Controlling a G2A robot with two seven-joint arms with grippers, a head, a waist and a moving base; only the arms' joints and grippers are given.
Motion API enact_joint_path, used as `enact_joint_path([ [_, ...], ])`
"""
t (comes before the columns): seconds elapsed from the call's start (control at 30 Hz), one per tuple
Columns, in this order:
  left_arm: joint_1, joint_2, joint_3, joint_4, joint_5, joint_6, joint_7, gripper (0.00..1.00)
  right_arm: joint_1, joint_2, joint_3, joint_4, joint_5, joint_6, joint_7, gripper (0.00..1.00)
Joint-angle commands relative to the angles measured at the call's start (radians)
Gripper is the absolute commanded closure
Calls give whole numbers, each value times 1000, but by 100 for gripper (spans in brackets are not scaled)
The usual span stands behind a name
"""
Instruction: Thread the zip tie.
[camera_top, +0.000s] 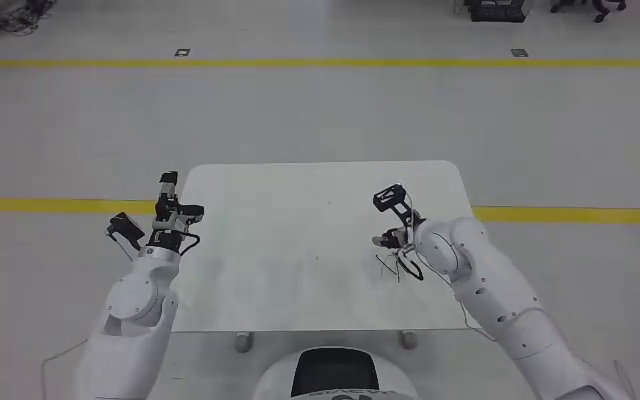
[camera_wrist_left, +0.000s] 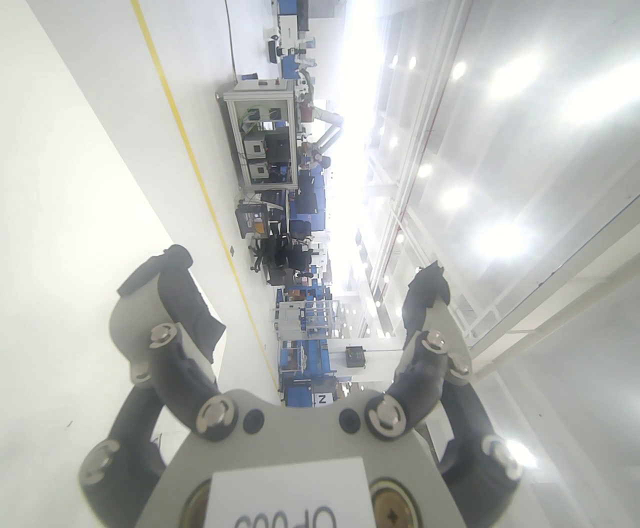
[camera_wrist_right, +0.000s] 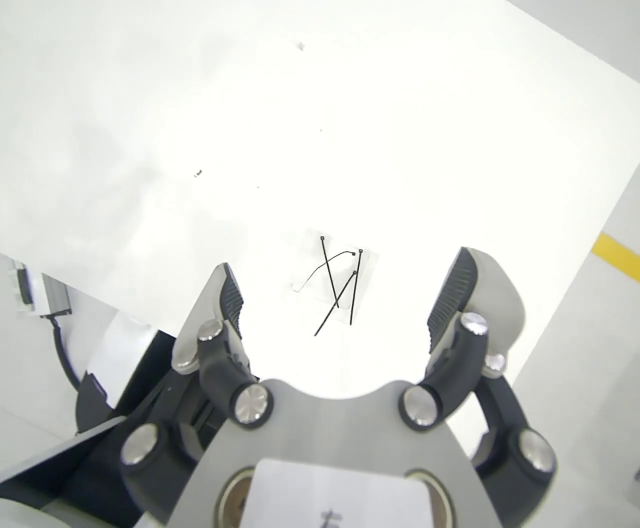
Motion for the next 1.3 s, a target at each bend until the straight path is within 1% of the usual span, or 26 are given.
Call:
enact_joint_path([
  [0.0, 0, 0, 0, 0, 0, 0, 0, 0, 26, -5, -20, 32, -5, -26, 14, 0],
  [0.13, 0, 0, 0, 0, 0, 0, 0, 0, 68, -19, -75, 101, -12, -57, 37, 0],
  [0.53, 0, 0, 0, 0, 0, 0, 0, 0, 70, -20, -78, 105, -14, -56, 37, 0],
  [0.57, 0, 0, 0, 0, 0, 0, 0, 0, 69, -20, -80, 105, -14, -64, 34, 0],
  [0.6, 0, 0, 0, 0, 0, 0, 0, 0, 69, -19, -81, 115, -17, -90, 25, 0],
  [0.67, 0, 0, 0, 0, 0, 0, 0, 0, 84, -18, -91, 132, -37, -137, 56, 0],
  [0.87, 0, 0, 0, 0, 0, 0, 0, 0, 147, -32, -141, 200, -37, -213, 135, 0],
  [1.0, 0, 0, 0, 0, 0, 0, 0, 0, 180, -46, -175, 252, -13, -242, 157, 0],
  [1.07, 0, 0, 0, 0, 0, 0, 0, 0, 189, -51, -189, 269, 5, -266, 157, 0],
  [1.27, 0, 0, 0, 0, 0, 0, 0, 0, 189, -51, -189, 269, 5, -266, 157, 0],
])
